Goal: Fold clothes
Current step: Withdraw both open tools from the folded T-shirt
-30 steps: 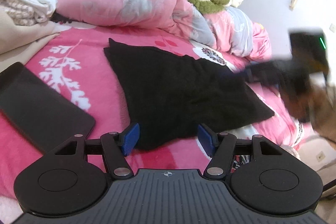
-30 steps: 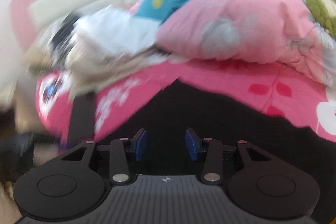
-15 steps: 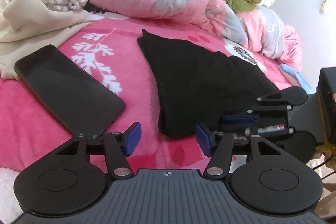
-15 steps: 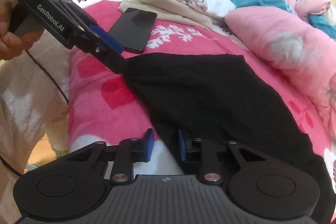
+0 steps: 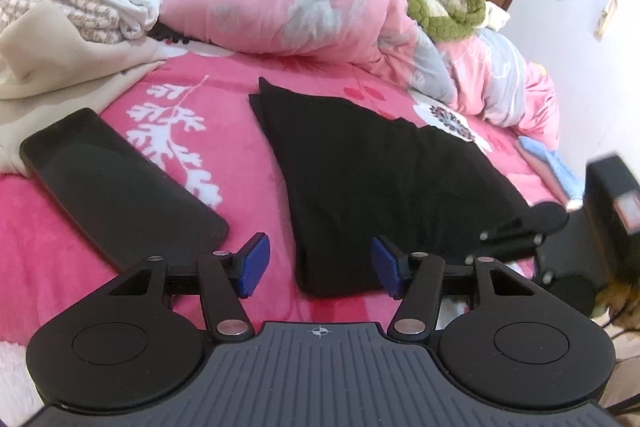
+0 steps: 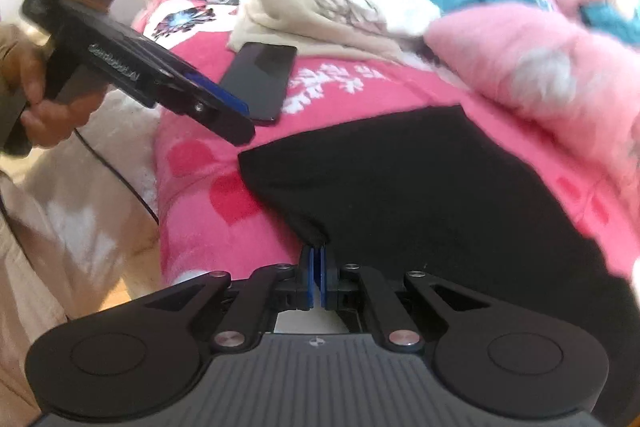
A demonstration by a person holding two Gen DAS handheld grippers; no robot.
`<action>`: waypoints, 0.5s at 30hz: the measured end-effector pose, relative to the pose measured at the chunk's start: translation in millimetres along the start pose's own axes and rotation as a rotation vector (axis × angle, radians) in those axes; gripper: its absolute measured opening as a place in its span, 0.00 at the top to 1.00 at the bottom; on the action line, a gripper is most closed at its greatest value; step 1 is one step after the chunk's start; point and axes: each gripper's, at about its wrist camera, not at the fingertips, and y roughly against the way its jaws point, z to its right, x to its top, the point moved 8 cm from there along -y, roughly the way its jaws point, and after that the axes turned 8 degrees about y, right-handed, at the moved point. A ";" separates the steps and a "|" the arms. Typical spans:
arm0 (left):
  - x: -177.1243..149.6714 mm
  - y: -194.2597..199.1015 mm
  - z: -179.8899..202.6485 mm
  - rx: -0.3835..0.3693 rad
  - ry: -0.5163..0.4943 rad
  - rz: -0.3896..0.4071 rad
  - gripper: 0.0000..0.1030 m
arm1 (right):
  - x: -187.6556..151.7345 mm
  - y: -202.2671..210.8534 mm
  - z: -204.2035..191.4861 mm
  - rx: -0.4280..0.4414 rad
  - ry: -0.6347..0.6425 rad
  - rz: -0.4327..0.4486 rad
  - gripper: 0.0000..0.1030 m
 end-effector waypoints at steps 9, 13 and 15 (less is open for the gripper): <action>6.3 -0.1 8.1 0.044 -0.079 0.050 0.45 | 9.1 26.4 11.9 0.070 -0.133 0.109 0.94; 5.4 -3.1 13.0 0.074 -0.125 0.055 0.45 | -23.5 13.4 45.3 -0.105 -0.315 0.013 0.94; 6.5 -4.0 14.6 0.081 -0.137 0.056 0.45 | -44.4 17.3 45.5 -0.096 -0.436 0.026 0.93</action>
